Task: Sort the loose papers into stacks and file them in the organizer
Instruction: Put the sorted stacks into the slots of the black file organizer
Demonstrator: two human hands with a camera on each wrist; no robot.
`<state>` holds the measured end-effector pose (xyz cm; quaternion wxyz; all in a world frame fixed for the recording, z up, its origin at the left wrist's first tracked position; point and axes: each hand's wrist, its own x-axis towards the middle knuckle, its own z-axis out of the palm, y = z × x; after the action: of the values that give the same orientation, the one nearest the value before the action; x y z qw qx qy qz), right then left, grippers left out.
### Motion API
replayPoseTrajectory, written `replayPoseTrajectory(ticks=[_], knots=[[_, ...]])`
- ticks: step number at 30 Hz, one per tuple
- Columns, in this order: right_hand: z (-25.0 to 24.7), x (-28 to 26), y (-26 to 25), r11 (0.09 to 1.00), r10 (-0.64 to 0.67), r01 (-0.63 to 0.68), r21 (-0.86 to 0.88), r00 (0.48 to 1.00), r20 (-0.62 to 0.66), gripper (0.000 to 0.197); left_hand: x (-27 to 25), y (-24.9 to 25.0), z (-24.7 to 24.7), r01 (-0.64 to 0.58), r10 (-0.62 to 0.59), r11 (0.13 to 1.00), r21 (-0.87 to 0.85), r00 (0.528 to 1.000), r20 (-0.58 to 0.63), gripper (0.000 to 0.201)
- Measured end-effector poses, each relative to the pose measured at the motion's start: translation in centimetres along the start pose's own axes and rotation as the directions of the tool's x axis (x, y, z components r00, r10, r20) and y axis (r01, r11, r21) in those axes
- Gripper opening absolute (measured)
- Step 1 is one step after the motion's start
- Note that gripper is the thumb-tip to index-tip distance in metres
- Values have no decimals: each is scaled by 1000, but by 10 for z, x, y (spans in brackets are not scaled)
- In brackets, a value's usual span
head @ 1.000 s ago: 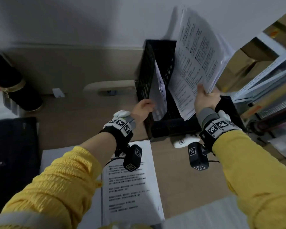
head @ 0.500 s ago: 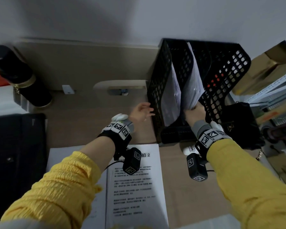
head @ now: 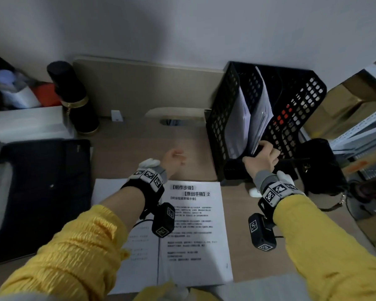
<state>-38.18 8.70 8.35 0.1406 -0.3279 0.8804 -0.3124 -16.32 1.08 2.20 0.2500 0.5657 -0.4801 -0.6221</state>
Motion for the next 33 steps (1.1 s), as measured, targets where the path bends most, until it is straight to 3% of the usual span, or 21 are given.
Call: replayPoseTrajectory(ticks=[2, 4, 7, 11, 19, 23, 28, 31, 33], knots=[[8, -10, 5, 997, 64, -59, -42, 991, 121, 53, -9, -13, -11, 26, -25, 997, 77, 1000, -11, 38], [20, -22, 12, 986, 148, -116, -122, 943, 299, 52, -18, -28, -22, 59, -55, 983, 173, 998, -25, 36], [40, -40, 30, 940, 286, -122, -317, 789, 544, 60, -26, -50, -31, 136, -135, 947, 291, 991, -24, 33], [63, -65, 58, 899, 417, -200, -389, 665, 620, 59, -38, -79, -39, 203, -209, 917, 342, 978, -21, 27], [69, -78, 66, 892, 447, -280, -354, 664, 599, 47, -48, -88, -45, 228, -230, 910, 346, 973, -35, 36], [64, -84, 57, 940, 340, -274, -205, 674, 656, 56, -48, -86, -46, 231, -232, 907, 352, 972, -38, 36], [58, -91, 40, 940, 338, -174, -294, 595, 729, 53, -45, -79, -49, 233, -255, 920, 316, 967, 29, 38], [45, -83, 25, 983, 169, -63, -171, 657, 734, 39, -42, -70, -56, 280, -316, 922, 269, 944, 100, 48], [32, -72, 12, 998, 54, -44, -34, 701, 711, 35, -40, -61, -63, 228, -270, 924, 307, 957, 102, 70]])
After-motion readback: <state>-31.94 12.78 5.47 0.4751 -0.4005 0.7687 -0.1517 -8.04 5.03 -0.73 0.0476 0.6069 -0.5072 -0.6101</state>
